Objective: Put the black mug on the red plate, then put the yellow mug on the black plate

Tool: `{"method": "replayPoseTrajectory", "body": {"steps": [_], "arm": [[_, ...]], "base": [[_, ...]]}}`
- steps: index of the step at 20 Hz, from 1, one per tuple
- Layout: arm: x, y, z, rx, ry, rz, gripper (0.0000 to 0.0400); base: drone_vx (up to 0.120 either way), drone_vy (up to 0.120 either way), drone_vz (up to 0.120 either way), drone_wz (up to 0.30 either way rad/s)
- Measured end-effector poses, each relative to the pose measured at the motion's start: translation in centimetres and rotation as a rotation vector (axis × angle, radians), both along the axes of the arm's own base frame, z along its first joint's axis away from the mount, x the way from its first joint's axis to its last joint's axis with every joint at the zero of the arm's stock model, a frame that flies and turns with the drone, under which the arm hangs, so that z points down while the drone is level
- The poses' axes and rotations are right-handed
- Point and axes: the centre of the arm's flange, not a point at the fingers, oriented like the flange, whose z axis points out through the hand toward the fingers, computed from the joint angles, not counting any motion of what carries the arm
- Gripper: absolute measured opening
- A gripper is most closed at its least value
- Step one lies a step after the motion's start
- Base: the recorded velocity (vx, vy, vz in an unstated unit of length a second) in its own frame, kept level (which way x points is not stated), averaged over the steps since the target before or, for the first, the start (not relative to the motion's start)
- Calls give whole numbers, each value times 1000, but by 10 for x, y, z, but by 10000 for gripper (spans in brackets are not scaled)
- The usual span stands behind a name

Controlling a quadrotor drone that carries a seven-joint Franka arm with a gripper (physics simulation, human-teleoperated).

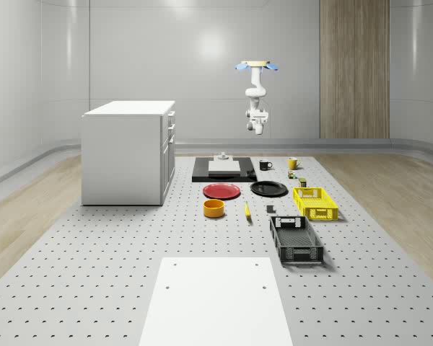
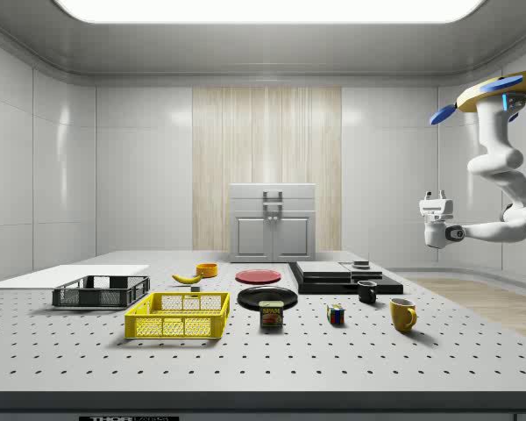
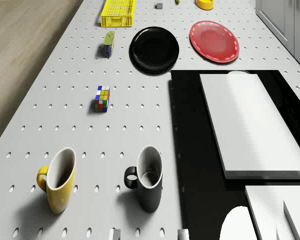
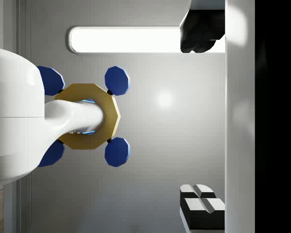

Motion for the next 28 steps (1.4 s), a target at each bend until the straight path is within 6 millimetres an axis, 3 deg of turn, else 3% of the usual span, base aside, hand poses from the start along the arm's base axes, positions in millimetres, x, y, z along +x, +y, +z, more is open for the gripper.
{"method": "replayPoseTrajectory", "body": {"steps": [8,13,20,28], "arm": [[-3,0,56,0,-6,0,400],[-1,0,78,0,-10,0,400],[-1,0,91,0,-16,0,400],[-1,0,94,0,-22,0,400]], "base": [[0,0,0,0],[0,0,-32,0],[34,0,-114,0],[120,0,0,0]]}}
